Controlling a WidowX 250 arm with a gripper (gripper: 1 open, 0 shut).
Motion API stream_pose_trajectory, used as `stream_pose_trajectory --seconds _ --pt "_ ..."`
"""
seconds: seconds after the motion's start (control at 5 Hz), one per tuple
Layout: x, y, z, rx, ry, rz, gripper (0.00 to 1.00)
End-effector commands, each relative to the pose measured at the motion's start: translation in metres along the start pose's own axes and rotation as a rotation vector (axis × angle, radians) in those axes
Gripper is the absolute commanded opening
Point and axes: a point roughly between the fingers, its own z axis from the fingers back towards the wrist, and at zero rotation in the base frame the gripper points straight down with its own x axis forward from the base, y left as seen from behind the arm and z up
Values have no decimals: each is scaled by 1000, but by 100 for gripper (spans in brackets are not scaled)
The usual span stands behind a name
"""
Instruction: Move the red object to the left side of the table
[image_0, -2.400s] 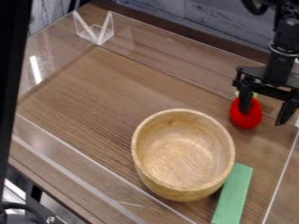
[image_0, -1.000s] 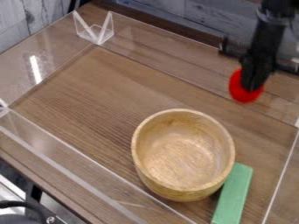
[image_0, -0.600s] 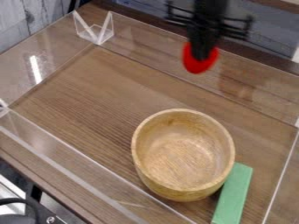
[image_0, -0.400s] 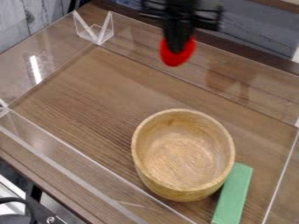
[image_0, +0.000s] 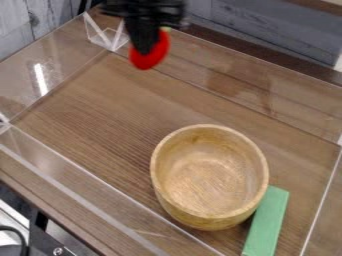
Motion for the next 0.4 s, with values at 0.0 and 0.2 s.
stream_pose_trajectory --seconds 0.0,0.2 --pt "-5 28 11 6 -59 -52 0" --pt "-10 49 0 8 -57 -75 0"
